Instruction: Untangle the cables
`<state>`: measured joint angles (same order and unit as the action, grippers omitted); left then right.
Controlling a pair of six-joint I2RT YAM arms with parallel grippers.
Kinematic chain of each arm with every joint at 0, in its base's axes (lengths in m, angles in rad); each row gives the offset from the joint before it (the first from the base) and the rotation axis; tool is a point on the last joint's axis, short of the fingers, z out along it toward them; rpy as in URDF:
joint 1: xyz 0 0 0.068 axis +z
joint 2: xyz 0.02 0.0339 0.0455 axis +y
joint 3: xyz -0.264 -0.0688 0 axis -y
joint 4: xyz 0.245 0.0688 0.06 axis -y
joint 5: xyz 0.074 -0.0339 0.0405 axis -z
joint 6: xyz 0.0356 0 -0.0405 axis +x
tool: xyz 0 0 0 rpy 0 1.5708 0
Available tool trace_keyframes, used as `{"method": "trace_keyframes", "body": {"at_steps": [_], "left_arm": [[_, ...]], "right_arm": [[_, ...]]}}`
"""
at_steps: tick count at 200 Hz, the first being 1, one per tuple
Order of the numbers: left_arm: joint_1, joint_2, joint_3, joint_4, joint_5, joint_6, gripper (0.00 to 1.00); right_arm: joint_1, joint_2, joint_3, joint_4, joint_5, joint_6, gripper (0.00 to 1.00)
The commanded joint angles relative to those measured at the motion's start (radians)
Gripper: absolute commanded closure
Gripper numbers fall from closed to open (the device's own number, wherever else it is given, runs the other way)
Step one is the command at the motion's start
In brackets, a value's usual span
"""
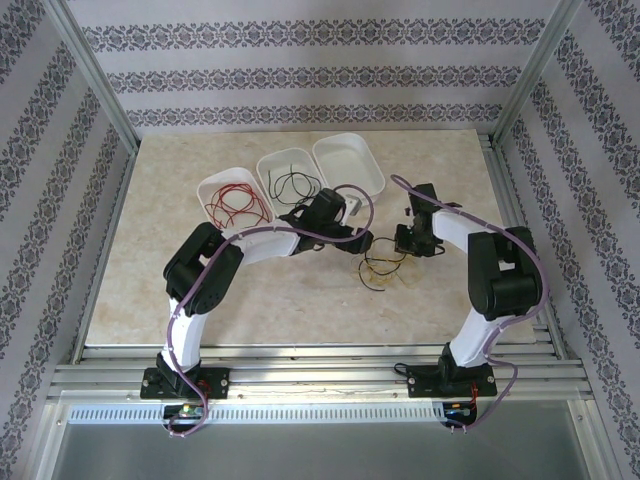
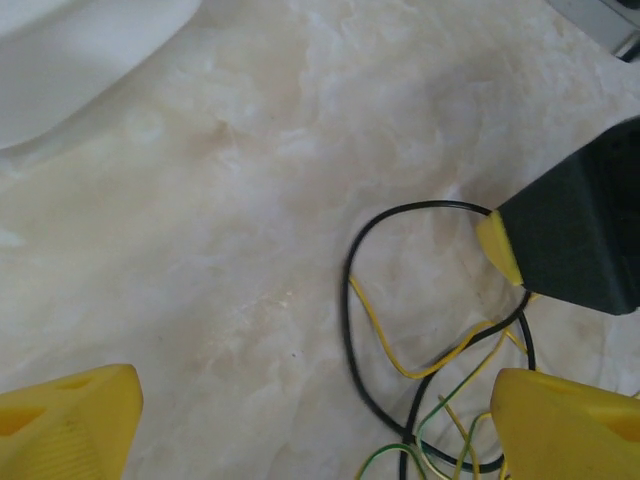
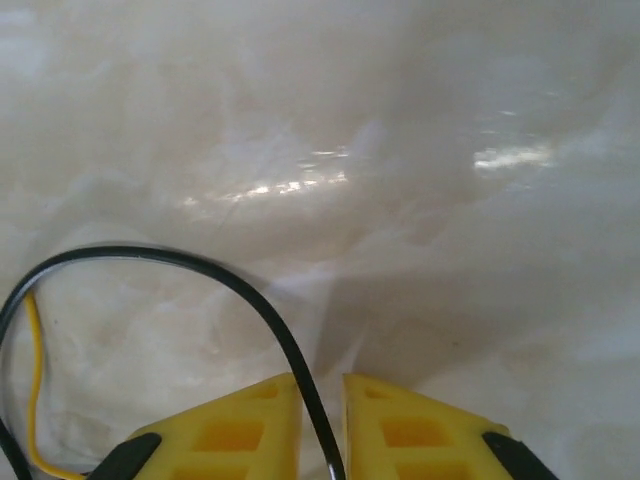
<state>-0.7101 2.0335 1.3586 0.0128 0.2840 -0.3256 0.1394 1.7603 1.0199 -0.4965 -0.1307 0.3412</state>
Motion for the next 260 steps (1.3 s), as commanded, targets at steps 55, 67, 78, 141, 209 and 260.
{"method": "trace_keyframes", "body": {"at_steps": [55, 67, 78, 141, 209, 260], "left_arm": [[-0.059, 0.001, -0.049, -0.026, 0.002, -0.005, 0.23], [-0.064, 0.007, -0.057, -0.013, 0.001, -0.014, 0.24], [-0.070, 0.013, -0.060, -0.010, 0.003, -0.018, 0.27], [-0.086, 0.044, -0.054, 0.013, 0.010, -0.029, 0.46], [-0.088, 0.040, -0.101, 0.063, 0.032, -0.071, 0.66], [-0.091, 0.037, -0.137, 0.092, 0.036, -0.095, 0.68]], "right_arm": [[0.091, -0.138, 0.033, -0.103, 0.166, -0.026, 1.00], [0.101, -0.181, 0.028, -0.112, 0.164, -0.017, 1.00], [0.110, -0.219, 0.026, -0.121, 0.163, -0.012, 1.00], [0.171, -0.405, 0.093, -0.224, 0.248, -0.017, 1.00], [0.207, -0.565, 0.155, -0.239, 0.356, -0.005, 1.00], [0.215, -0.654, 0.192, -0.226, 0.436, -0.026, 1.00]]}}
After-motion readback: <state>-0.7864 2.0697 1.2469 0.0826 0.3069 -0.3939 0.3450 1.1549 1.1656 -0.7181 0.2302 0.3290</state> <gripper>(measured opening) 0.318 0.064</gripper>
